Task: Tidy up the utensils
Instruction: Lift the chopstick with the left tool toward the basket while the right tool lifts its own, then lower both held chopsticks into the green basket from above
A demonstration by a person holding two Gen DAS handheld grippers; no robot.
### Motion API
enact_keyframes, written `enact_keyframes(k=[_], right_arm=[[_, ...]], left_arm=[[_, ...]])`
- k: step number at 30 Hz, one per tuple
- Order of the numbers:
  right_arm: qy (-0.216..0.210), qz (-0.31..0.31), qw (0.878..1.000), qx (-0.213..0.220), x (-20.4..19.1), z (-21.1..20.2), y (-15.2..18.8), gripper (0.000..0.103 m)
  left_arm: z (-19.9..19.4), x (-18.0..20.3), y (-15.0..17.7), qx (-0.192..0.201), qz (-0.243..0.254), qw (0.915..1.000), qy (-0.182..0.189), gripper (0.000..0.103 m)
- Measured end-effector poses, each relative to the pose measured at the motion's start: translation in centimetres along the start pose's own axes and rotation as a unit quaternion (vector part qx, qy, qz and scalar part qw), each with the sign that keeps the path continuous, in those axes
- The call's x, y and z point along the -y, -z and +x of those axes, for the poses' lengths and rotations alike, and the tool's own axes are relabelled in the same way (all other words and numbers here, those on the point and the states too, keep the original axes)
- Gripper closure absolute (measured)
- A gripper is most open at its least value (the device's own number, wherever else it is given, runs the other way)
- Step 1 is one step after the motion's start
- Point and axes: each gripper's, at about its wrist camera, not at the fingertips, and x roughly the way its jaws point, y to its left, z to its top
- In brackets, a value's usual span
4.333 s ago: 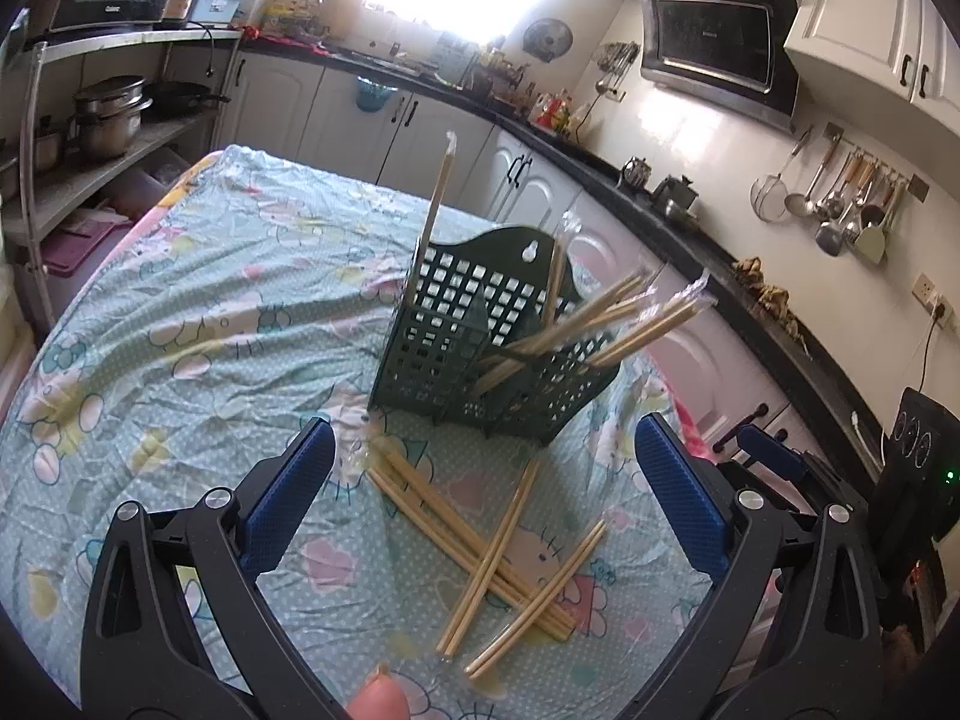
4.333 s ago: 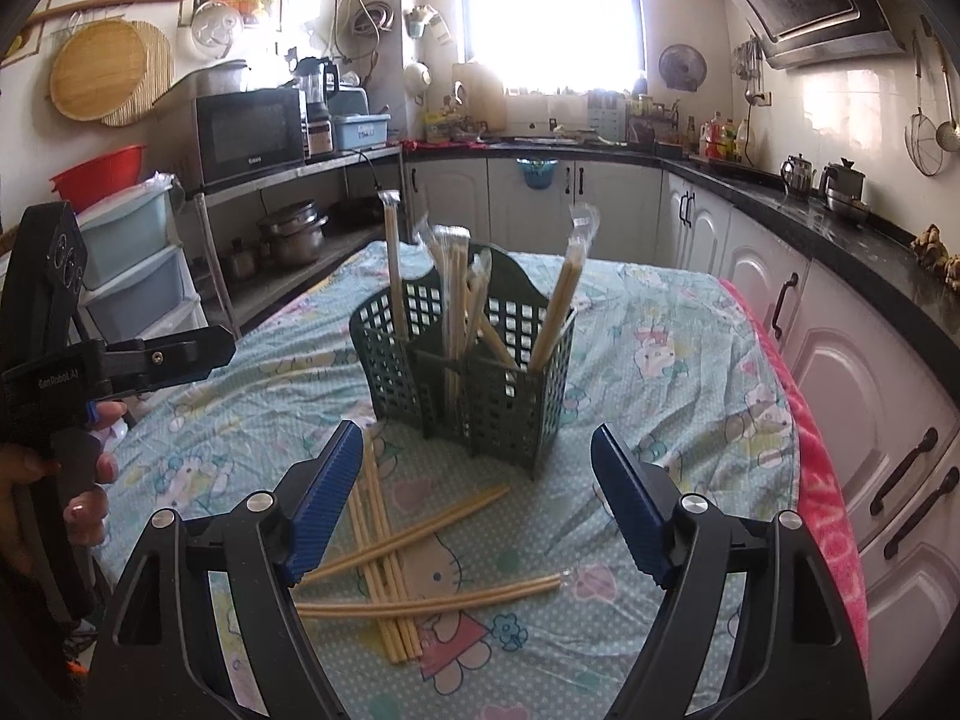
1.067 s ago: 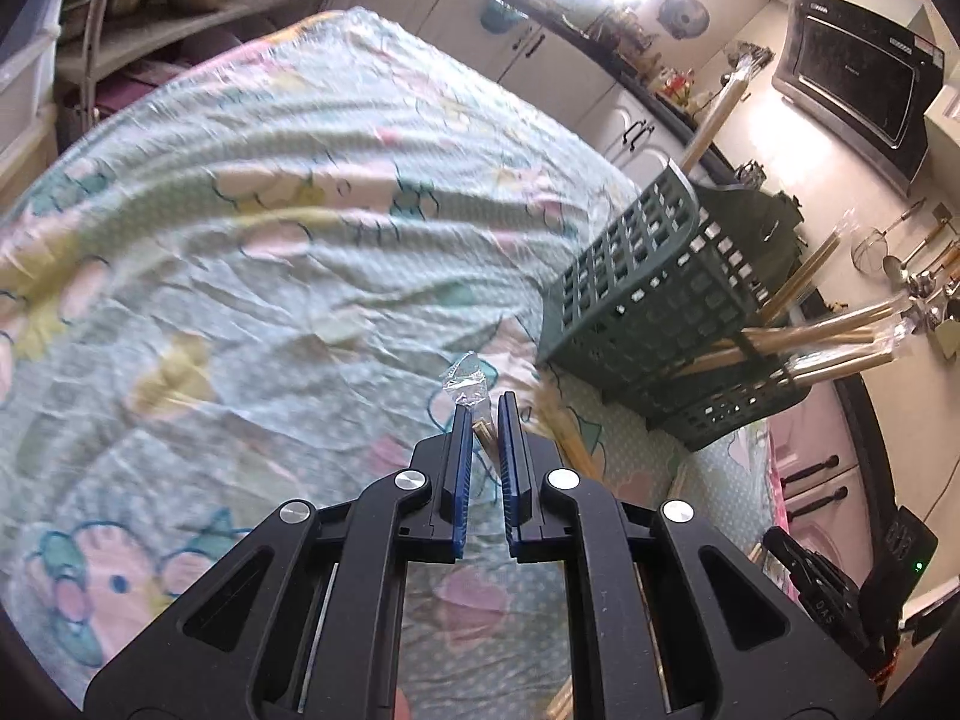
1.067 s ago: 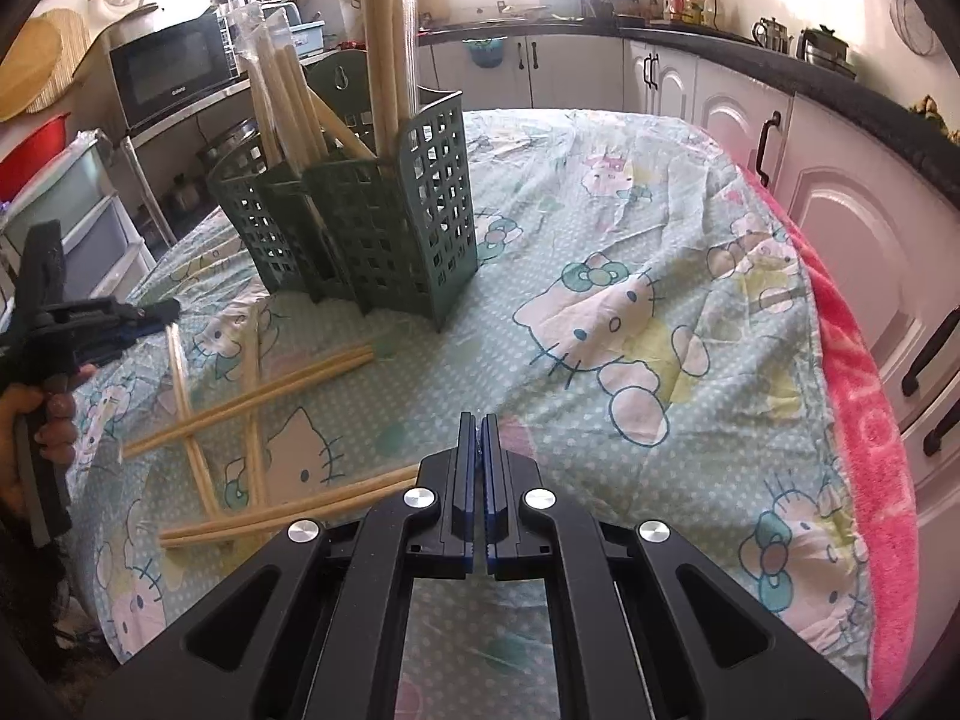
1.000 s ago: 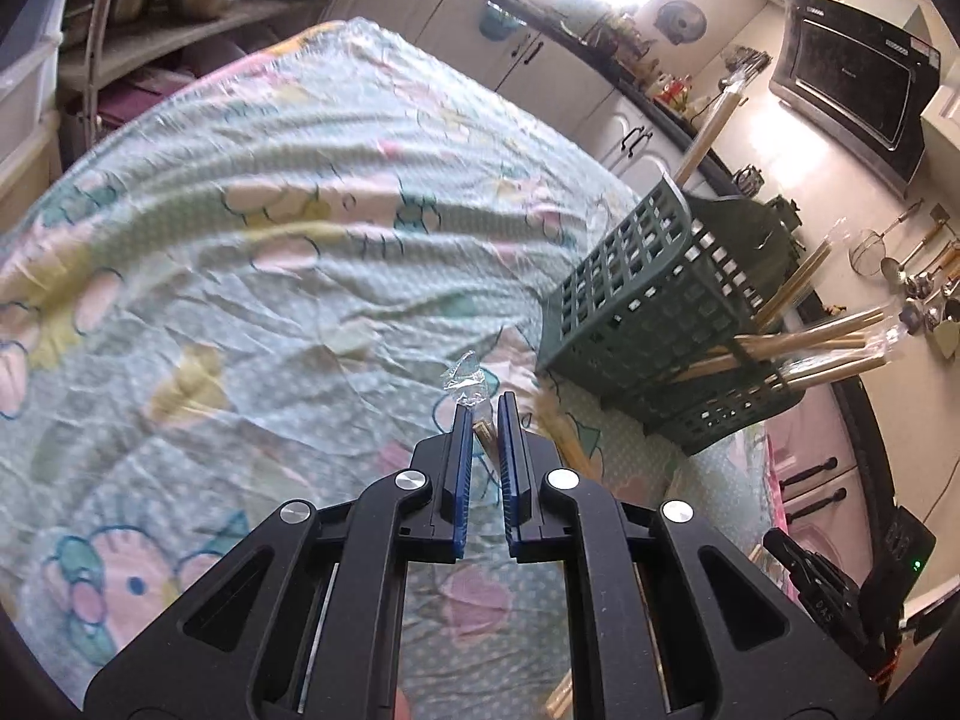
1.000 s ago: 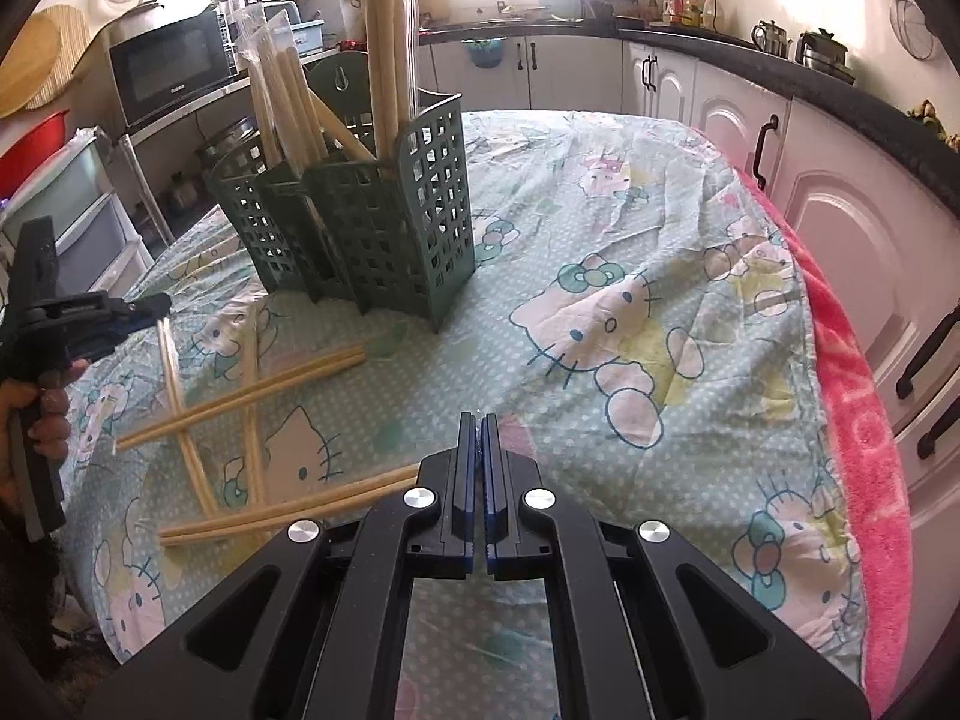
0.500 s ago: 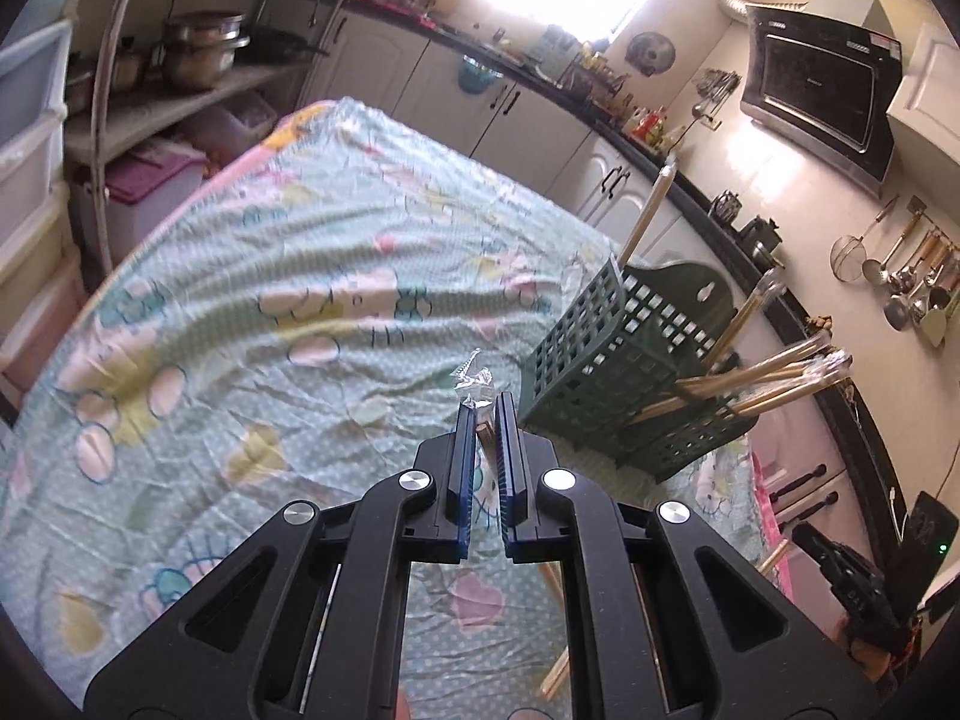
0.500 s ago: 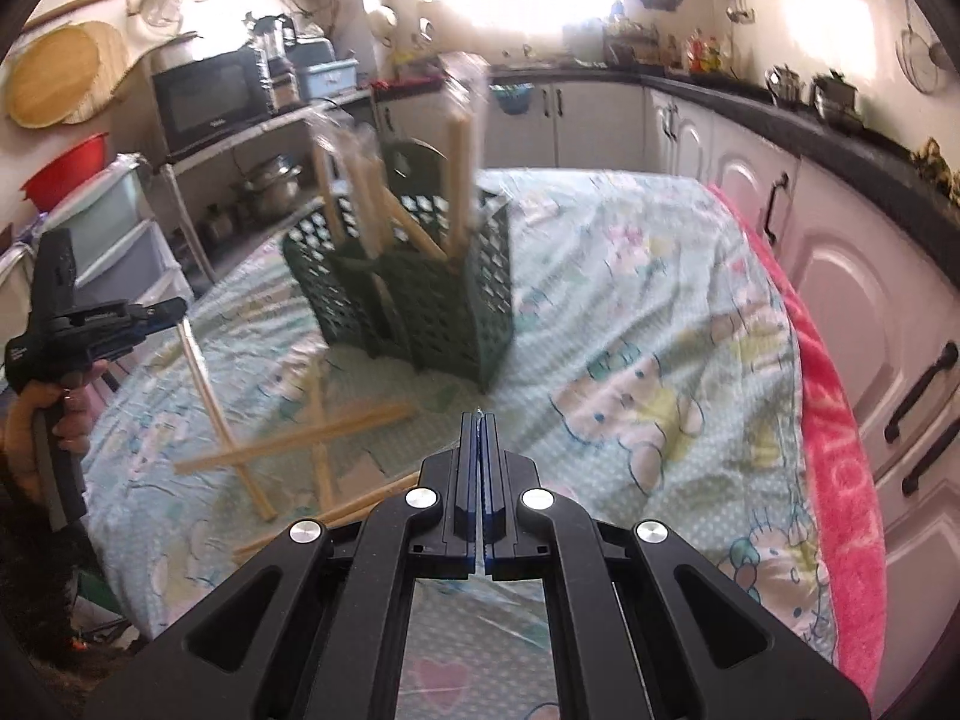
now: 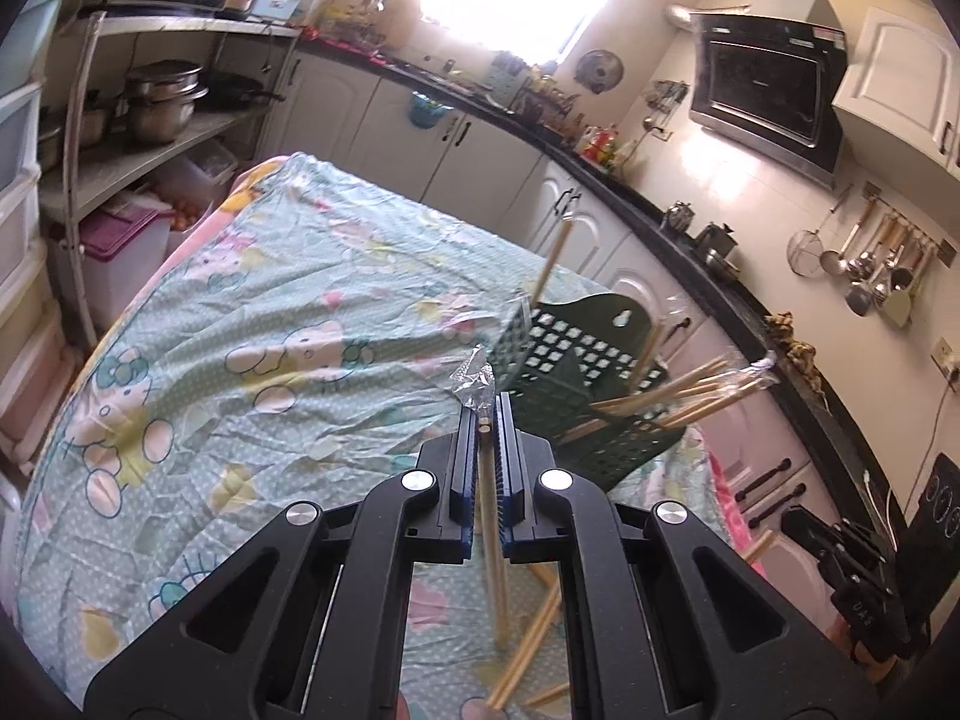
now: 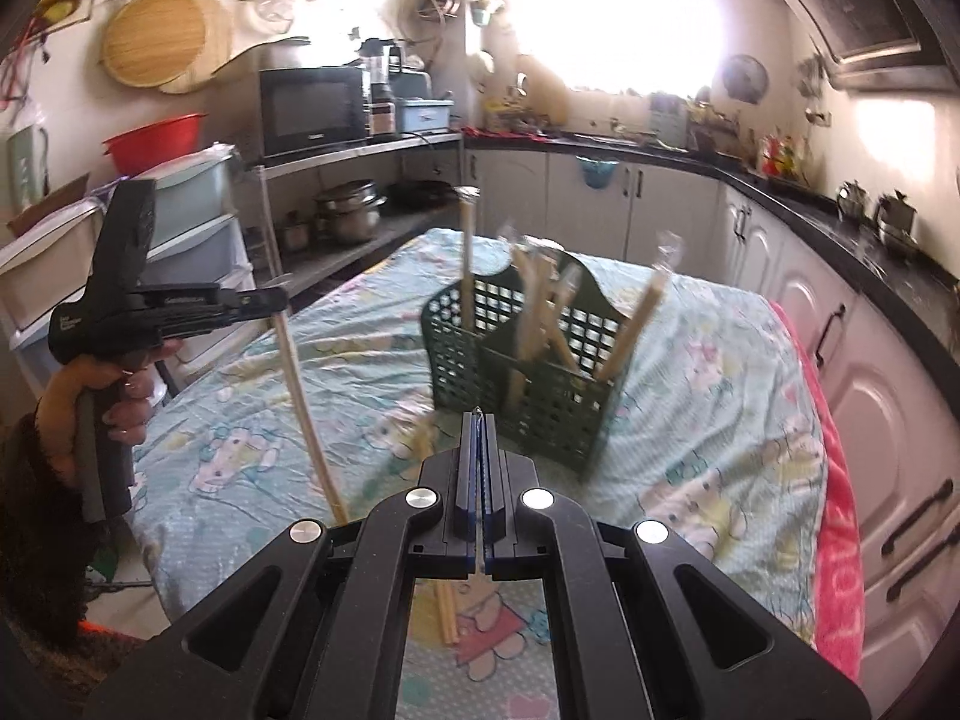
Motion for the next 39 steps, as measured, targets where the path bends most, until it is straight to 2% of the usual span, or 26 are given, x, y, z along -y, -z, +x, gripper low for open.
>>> enact_keyframes(k=[9,18,39], right_arm=[[-0.028,-0.024,0.999,0.009,-2.1,0.3,-1.8,0.102],[-0.047,-0.038,0.998,0.035,-3.4,-0.4,-4.7,0.102],[-0.027,-0.022,0.993,0.114,-1.0,-2.7,-11.6,0.102]], left_arm=[[-0.7,2.6,-1.0,0.009,0.027,0.9993,0.024,0.1],[-1.5,5.3,-3.0,0.025,0.058,0.997,0.043,0.1],[-2.4,11.2,-7.9,0.08,0.115,0.9882,0.062,0.1]])
